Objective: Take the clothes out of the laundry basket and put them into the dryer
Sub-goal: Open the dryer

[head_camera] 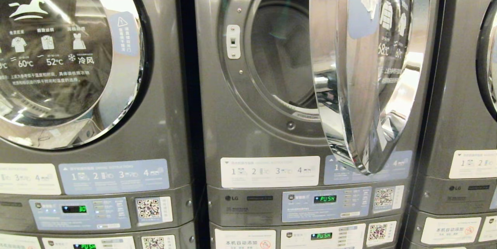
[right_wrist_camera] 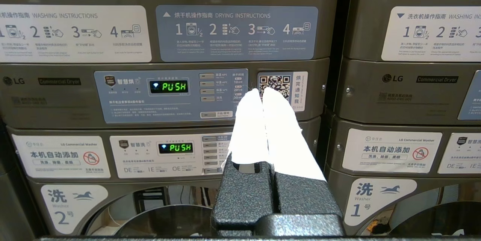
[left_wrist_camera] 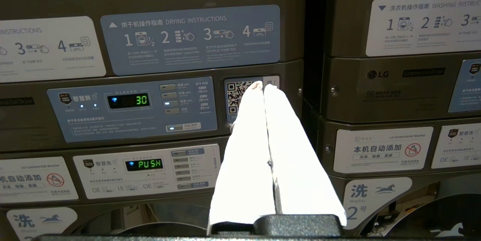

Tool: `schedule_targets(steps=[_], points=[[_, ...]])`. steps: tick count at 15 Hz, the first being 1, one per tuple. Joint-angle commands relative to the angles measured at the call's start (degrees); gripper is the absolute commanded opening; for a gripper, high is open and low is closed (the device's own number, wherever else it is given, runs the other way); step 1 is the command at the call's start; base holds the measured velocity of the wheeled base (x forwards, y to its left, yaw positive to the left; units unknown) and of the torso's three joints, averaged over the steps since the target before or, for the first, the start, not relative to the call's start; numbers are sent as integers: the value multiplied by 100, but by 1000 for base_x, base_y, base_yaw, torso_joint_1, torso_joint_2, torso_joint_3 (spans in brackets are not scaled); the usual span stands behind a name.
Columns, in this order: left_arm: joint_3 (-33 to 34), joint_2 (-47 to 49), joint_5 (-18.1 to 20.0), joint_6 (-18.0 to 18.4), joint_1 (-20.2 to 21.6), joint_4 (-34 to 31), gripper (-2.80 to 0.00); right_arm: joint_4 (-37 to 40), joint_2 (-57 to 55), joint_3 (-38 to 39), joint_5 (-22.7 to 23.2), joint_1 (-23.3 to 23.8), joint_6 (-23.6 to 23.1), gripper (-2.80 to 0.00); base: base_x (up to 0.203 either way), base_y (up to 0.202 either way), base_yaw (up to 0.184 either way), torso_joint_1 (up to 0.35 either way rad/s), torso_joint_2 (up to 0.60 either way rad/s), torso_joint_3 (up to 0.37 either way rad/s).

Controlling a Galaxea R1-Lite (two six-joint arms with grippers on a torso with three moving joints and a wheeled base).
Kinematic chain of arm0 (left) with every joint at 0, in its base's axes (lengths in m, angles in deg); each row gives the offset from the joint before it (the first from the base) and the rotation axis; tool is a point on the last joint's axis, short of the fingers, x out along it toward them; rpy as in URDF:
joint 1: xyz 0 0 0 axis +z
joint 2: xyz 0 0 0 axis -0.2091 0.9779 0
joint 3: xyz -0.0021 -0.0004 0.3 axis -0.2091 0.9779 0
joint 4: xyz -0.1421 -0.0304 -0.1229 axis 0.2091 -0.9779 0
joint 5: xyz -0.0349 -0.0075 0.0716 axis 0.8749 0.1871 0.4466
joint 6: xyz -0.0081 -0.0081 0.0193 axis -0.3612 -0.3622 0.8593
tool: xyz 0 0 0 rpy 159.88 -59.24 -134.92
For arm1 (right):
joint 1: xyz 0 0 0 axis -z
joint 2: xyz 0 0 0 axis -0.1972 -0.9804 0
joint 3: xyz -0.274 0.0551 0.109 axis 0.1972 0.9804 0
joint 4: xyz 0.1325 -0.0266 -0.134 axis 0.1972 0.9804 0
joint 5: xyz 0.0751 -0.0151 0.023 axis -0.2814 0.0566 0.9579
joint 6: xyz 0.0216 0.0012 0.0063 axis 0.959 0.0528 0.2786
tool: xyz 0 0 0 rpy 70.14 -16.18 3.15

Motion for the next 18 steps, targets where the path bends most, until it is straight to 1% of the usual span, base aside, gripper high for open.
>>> schedule_targets(steps=[1,4,5,18], points=[[0,-2,7,10,2,-4,-280,-1,2,0,1,-2,-2,-280,0,0,0,0,0,0],[9,-2,7,19,2,-4,-280,-1,2,0,1,-2,-1,-280,0,0,0,0,0,0],[4,-2,7,19,2,-4,-280,-1,2,0,1,-2,-2,-280,1,-99,-5,5,3,2],[0,-2,7,19,2,4,-280,-1,2,-9,1,-2,-2,-280,0,-191,1,2,2,4]])
